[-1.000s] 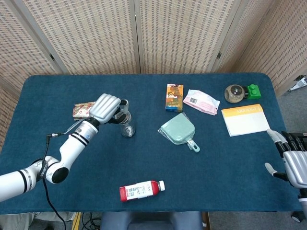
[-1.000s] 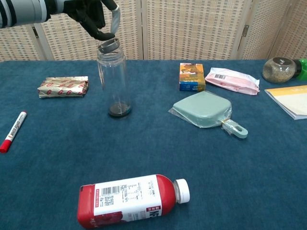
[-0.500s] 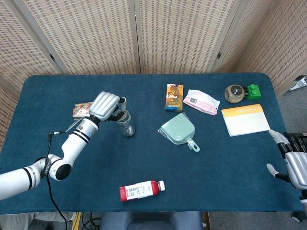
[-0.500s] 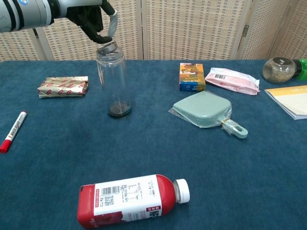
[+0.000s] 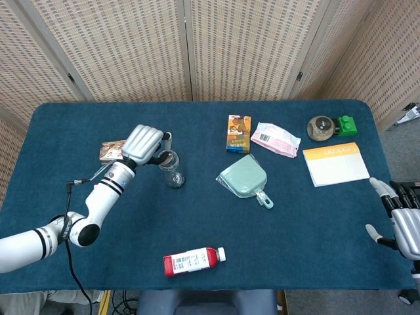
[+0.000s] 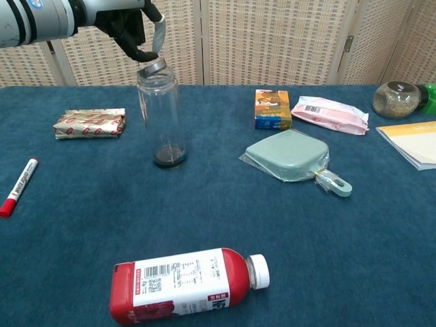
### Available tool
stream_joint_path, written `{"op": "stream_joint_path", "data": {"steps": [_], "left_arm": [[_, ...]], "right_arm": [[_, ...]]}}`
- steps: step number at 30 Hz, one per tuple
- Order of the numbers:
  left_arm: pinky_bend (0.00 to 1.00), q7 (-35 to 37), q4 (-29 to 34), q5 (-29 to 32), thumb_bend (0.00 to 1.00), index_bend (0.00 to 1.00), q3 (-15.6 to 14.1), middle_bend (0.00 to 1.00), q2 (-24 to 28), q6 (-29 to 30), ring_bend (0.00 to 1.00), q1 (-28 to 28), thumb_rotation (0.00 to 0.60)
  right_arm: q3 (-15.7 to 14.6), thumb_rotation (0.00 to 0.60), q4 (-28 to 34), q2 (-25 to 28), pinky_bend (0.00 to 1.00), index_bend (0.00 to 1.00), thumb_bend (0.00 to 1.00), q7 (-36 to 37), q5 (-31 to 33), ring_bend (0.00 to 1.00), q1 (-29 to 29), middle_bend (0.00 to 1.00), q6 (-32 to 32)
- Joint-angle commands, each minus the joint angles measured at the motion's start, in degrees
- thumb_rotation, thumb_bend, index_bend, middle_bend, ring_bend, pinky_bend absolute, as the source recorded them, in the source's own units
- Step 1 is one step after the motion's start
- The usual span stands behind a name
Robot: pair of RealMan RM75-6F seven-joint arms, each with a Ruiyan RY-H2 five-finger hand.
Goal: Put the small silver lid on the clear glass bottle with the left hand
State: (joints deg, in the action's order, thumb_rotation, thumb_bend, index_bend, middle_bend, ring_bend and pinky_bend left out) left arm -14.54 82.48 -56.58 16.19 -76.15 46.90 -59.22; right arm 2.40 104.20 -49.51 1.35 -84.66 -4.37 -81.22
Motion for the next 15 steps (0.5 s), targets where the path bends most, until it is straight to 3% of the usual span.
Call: {"op": "stream_joint_path", "data": {"steps": [1, 15], "left_arm": [[1.00, -0.08, -0.03, 0.01, 0.44, 0.61, -0.04, 1.00, -0.04, 0.03, 1.00, -0.04, 0.600], [1.00, -1.90, 1.06, 0.91, 0.43, 0.57, -0.42, 1.00, -0.42, 1.16, 1.00, -0.36, 0.600]], "right_arm": [[-0.01, 0.600, 0.00, 0.00, 0.07, 0.01, 0.24, 0.02, -0.02, 0.03, 0.01, 0.12, -0.01], [-0.05, 0.600, -0.68, 0.00, 0.07, 0.00, 0.24, 0.76, -0.12, 0.03, 0.37, 0.14, -0.41]]}}
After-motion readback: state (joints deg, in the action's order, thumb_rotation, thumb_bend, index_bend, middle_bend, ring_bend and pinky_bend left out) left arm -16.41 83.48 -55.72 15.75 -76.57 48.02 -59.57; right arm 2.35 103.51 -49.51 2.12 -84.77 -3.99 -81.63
